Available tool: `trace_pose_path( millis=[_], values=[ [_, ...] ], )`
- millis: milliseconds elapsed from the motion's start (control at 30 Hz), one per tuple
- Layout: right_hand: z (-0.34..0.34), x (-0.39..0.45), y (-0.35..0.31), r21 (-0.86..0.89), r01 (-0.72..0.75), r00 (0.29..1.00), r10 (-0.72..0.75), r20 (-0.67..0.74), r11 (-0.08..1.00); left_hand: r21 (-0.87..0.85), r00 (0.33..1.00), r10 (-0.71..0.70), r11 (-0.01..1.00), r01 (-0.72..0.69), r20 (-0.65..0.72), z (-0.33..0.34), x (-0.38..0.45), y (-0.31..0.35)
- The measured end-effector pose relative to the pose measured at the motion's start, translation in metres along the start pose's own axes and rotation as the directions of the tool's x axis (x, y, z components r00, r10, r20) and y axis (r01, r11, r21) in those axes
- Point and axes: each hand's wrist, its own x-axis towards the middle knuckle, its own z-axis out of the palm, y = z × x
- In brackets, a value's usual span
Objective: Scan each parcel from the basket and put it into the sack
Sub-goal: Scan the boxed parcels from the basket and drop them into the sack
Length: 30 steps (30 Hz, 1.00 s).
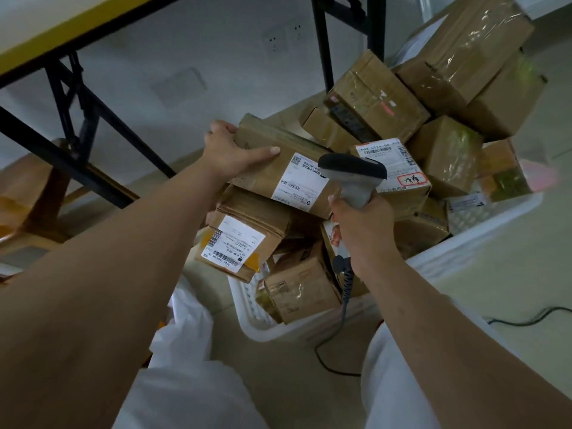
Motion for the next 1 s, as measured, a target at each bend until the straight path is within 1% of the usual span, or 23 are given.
trace_pose_path(
  millis=[67, 133, 300, 367, 433, 500, 567, 633, 733, 867, 1000],
  values=[
    [-0.001, -0.001, -0.001, 0.022, -0.021, 1.0, 0.021, -0.003, 1.0, -0.122, 1.0, -0.018, 0.992, 0.02, 0.02, -0.002, -0.005, -0.002],
    [-0.001, -0.003, -0.002, 0.042, -0.037, 0.999, 0.036, 0.003, 0.998, -0.19, 0.999, -0.014, 0.981, 0.021, 0.041, -0.003, -0.008, -0.004],
    [-0.002, -0.005, -0.004, 0.047, -0.036, 0.999, 0.035, 0.009, 0.998, -0.185, 0.992, 0.012, 0.983, 0.012, 0.129, -0.008, -0.011, -0.007],
    [-0.001, -0.004, -0.004, 0.066, -0.046, 0.999, 0.045, 0.01, 0.997, -0.154, 0.985, 0.029, 0.988, -0.002, 0.172, -0.009, -0.012, -0.007],
    [-0.002, -0.002, -0.002, 0.076, -0.049, 0.999, 0.049, 0.004, 0.996, -0.14, 0.974, 0.088, 0.988, -0.059, 0.209, -0.009, -0.014, -0.007],
    [-0.002, 0.0, 0.0, 0.054, -0.029, 0.999, 0.03, -0.015, 0.998, -0.124, 0.949, 0.147, 0.985, -0.116, 0.279, -0.009, -0.013, -0.007],
    [-0.002, 0.003, 0.0, 0.048, -0.013, 0.999, 0.015, -0.03, 0.999, -0.067, 0.916, 0.172, 0.985, -0.158, 0.363, -0.011, -0.012, -0.009],
    [-0.003, 0.005, 0.001, 0.063, -0.021, 0.999, 0.023, -0.028, 0.998, 0.028, 0.901, 0.181, 0.978, -0.208, 0.394, -0.012, -0.012, -0.012],
    [-0.004, 0.006, 0.003, 0.081, -0.029, 0.999, 0.03, -0.018, 0.996, 0.167, 0.874, 0.23, 0.93, -0.327, 0.427, -0.013, -0.013, -0.016],
    [-0.003, 0.008, 0.007, 0.084, -0.046, 0.998, 0.048, -0.028, 0.995, 0.294, 0.859, 0.324, 0.841, -0.453, 0.396, -0.016, -0.014, -0.015],
    [-0.004, 0.008, 0.007, 0.072, -0.048, 0.999, 0.05, -0.021, 0.996, 0.372, 0.855, 0.343, 0.791, -0.487, 0.39, -0.019, -0.013, -0.017]
  ],
)
